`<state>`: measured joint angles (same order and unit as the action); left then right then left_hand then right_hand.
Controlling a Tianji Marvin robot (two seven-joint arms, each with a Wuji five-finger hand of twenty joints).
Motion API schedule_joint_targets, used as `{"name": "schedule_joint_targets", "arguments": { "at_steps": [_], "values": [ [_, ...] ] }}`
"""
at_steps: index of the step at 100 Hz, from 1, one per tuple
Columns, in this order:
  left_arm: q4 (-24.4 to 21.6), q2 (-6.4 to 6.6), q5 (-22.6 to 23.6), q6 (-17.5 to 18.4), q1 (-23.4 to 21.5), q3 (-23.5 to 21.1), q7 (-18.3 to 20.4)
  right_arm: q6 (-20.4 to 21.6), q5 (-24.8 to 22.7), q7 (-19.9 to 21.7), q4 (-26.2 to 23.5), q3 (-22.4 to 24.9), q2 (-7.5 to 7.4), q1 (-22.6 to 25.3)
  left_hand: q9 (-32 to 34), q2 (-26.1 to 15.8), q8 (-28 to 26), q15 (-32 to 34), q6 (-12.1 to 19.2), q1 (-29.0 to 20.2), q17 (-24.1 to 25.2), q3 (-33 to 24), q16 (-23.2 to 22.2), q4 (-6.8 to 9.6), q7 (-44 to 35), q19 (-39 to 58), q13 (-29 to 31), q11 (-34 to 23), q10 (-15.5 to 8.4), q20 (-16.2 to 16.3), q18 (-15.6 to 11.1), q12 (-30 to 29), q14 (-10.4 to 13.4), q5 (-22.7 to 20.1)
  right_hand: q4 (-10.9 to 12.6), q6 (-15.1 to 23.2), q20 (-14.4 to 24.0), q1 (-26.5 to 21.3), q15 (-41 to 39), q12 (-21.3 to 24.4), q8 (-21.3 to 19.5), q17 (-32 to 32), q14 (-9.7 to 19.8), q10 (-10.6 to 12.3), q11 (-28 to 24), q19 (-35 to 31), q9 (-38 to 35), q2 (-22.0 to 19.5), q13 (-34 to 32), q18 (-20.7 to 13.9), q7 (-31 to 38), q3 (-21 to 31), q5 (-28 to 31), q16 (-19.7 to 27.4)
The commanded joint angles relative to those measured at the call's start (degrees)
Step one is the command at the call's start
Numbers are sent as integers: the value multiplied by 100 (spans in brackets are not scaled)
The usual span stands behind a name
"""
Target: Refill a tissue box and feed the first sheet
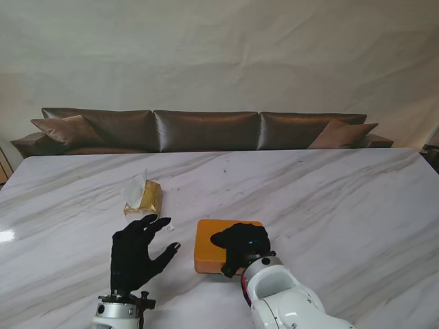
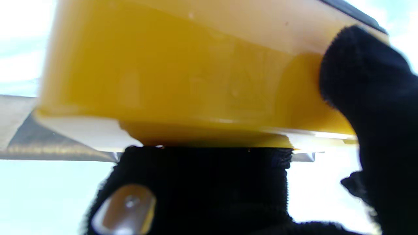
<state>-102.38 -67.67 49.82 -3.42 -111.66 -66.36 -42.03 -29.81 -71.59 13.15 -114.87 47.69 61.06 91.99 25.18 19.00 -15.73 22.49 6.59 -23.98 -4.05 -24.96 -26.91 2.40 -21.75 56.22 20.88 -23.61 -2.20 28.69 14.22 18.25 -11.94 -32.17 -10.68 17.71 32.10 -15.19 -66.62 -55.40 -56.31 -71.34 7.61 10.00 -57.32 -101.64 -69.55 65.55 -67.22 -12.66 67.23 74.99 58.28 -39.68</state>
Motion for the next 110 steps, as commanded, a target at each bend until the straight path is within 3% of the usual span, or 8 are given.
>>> {"name": "schedule_joint_targets", "arguments": {
  "at_steps": [1,15,25,31,38,57,78,110],
  "values": [
    [-43,-10,-27,60,62,10,122,-81,116,-67,-131,128,-10,80,57,-130,74,-49,-120,-36,92,97,21,94,45,-78,-69,73,-25,0,95,-11,118,-21,466,38,107,-111,-1560,-257,-172,160,-582,-143,-652,-1092,-671,-445,-834,-987,295,658,485,-310],
    [-20,3,-148,116,179,24,382,-264,628,-356,-377,419,32,316,-97,-103,131,-101,-291,-20,133,156,39,67,181,-126,-159,136,20,-18,60,-37,103,201,662,-153,213,-22,-1896,-400,-365,125,-537,-135,-888,-1319,-892,-694,-830,-942,524,579,732,-477],
    [0,24,-242,164,276,32,651,-431,1110,-637,-490,520,83,389,-382,-79,256,-209,-617,-74,181,516,78,-101,421,-214,-308,226,84,-23,34,-92,104,467,866,-238,300,9,-2130,-481,-456,103,-556,-166,-1048,-1513,-1108,-989,-825,-831,668,354,1022,-601],
    [-25,49,-314,197,321,21,897,-532,1359,-804,-530,545,119,408,-636,-91,344,-312,-798,-87,236,824,125,-248,589,-279,-451,300,257,-18,-3,-134,111,655,902,-286,328,-9,-2211,-501,-430,95,-551,-191,-1102,-1577,-1195,-1031,-826,-789,719,295,1129,-646],
    [-43,76,-393,233,392,21,1161,-669,1687,-1061,-557,554,182,412,-893,-210,508,-429,-990,-344,269,1748,195,-291,846,-360,-602,400,304,41,-29,-224,120,818,928,-368,365,-58,-2321,-520,-376,85,-541,-228,-1161,-1654,-1285,-1035,-825,-761,775,251,1231,-706],
    [82,102,-541,425,667,113,1441,-899,2901,-1855,-678,627,450,529,-1274,-197,723,-615,-1313,-240,276,2233,320,-517,1242,-434,-753,635,428,22,-44,-350,95,983,1058,-618,417,-215,-2535,-561,-143,86,-600,-370,-1596,-1811,-1324,-1128,-818,-494,1058,123,1489,-839],
    [377,67,-905,821,993,254,1565,-492,3887,-2602,-533,739,722,747,-1307,-357,848,-625,-1427,-206,287,2654,375,-598,1444,-461,-771,654,515,17,-28,-382,78,906,1287,-772,586,-299,-2678,-406,-80,75,-683,-536,-2004,-1834,-1340,-1160,-812,-289,1218,84,1790,-931],
    [613,73,-1535,1635,1171,267,2064,77,4130,-3135,-218,842,827,1065,-1166,-215,897,-670,-1392,-103,287,2729,420,-668,1517,-484,-737,673,502,10,7,-398,53,782,1311,-841,646,-327,-2701,-325,-58,72,-710,-577,-2090,-1834,-1334,-1120,-810,-238,1259,98,1802,-949]
  ]
}}
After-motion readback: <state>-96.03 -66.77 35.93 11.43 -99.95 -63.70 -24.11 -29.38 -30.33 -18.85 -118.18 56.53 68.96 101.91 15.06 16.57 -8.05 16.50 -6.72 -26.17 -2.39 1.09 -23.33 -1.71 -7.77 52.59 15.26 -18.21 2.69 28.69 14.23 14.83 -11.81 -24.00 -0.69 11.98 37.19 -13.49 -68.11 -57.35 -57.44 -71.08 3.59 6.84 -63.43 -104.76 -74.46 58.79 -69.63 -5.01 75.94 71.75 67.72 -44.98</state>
